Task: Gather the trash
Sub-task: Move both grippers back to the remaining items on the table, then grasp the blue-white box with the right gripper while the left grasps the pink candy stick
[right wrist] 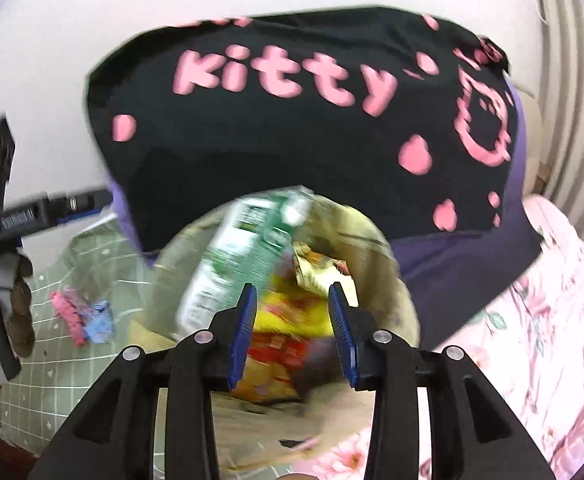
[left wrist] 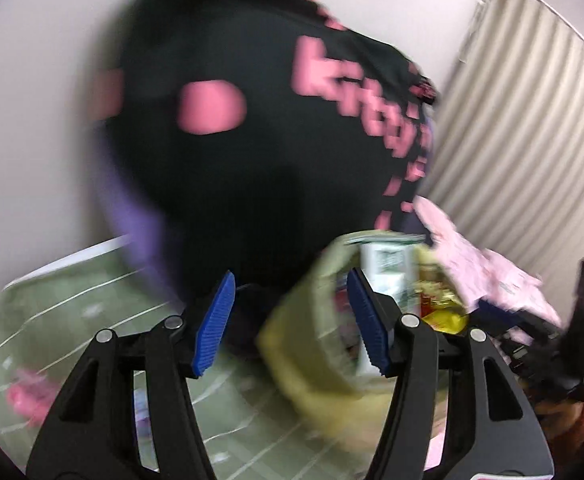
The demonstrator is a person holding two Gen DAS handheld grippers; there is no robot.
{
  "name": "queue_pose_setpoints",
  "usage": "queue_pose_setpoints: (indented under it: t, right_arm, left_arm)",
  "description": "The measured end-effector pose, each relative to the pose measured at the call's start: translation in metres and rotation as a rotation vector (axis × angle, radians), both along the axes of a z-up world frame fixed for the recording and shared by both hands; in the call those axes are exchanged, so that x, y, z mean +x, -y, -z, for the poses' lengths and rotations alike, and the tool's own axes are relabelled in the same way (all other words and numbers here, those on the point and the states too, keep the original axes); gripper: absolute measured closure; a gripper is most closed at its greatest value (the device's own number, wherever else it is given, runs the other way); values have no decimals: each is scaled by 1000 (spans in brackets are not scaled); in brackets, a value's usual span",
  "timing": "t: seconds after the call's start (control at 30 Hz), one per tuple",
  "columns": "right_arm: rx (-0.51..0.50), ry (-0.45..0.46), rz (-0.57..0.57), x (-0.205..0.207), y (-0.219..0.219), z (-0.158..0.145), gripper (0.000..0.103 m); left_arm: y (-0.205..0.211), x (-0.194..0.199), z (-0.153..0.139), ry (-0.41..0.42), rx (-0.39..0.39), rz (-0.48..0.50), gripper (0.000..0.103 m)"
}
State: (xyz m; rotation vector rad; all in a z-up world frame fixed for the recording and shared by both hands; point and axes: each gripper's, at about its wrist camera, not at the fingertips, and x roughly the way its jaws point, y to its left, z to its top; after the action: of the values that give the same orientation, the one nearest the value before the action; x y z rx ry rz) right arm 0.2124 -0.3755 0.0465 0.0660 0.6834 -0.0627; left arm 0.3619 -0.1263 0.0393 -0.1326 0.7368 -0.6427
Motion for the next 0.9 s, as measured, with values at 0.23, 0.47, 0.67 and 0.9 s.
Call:
queue_pose_setpoints:
  t: [0.23, 0.47, 0.67, 0.9]
  right_arm:
    - [1, 31, -201, 17, -73, -4, 67]
    - [14, -91, -428, 46, -163, 41, 60]
    - [-33, -176, -577, 60, -226, 80, 60]
    - [-127, -178, -596, 83, -263, 112, 60]
  left_arm:
    - [-103, -18, 66, -139, 61, -221, 48]
    - [-185, -28, 95, -218, 41, -387, 48]
    - [-225, -34, 109, -259, 18, -409, 48]
    - [-239, -22, 111, -308, 10, -377, 48]
